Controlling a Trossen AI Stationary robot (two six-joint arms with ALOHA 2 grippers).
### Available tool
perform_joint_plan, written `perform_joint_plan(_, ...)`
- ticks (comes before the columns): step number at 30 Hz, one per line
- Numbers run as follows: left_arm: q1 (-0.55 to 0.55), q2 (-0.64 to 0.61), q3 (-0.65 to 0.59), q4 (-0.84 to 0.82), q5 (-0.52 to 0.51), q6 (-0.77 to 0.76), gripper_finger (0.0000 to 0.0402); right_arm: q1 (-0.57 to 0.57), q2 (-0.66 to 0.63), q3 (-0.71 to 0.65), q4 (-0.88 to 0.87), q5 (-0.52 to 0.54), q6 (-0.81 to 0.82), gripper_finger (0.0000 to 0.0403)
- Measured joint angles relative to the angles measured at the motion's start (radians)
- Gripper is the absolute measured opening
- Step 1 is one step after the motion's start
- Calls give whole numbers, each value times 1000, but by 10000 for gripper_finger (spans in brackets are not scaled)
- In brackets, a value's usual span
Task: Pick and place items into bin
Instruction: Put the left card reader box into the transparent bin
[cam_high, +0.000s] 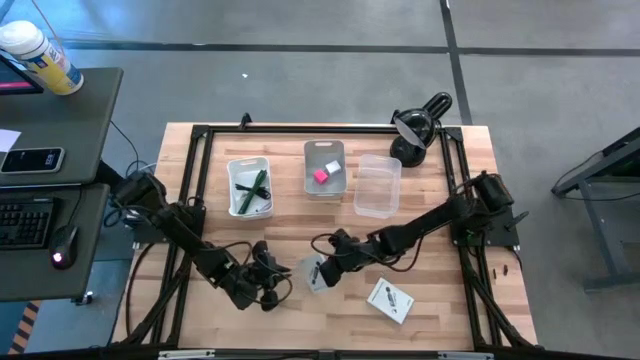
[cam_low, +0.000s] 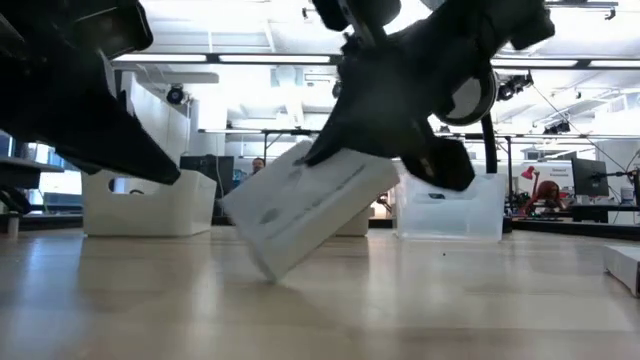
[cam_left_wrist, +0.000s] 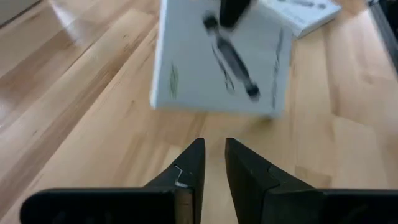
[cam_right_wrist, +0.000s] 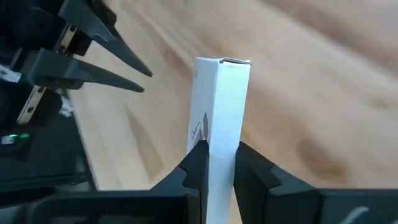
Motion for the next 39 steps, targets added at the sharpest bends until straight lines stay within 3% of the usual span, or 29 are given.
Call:
perform_joint_plan(21,0,-9,1,-91,0,-34,51,3,-349,0,-380,219,-54,44)
perform_joint_plan(39,0,-9,1,-112,-3,-56,51,0,-562,1,-813,376,52,56)
